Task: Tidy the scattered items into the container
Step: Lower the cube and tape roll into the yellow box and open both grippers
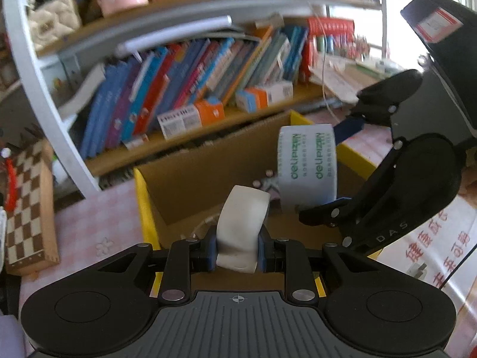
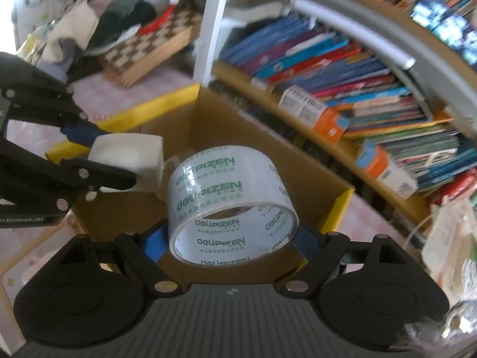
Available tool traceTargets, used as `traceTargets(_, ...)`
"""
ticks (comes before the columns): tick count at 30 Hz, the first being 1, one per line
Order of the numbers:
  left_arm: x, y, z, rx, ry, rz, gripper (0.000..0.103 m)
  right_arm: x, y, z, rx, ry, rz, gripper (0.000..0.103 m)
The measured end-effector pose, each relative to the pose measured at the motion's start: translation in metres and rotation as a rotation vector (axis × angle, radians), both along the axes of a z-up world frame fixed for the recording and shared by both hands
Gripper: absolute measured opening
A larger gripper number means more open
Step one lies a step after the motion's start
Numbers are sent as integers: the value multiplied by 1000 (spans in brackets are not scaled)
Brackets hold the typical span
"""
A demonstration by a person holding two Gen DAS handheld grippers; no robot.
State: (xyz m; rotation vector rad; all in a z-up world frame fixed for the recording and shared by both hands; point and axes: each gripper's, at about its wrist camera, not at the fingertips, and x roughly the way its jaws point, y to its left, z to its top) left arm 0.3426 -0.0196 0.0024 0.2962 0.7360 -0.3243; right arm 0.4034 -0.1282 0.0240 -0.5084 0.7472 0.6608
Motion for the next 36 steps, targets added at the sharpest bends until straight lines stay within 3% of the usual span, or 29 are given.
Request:
traceTargets(14, 35, -4, -23, 54, 158, -29, 24, 44, 7, -25, -67, 181, 68, 85)
traceTargets(25, 68, -9, -40, 84, 325, -124, 24, 52, 24, -40, -222, 196, 167, 85)
traceTargets(36, 81, -14, -53, 124, 406, -181, 24, 53, 26, -47, -217, 244, 217, 83)
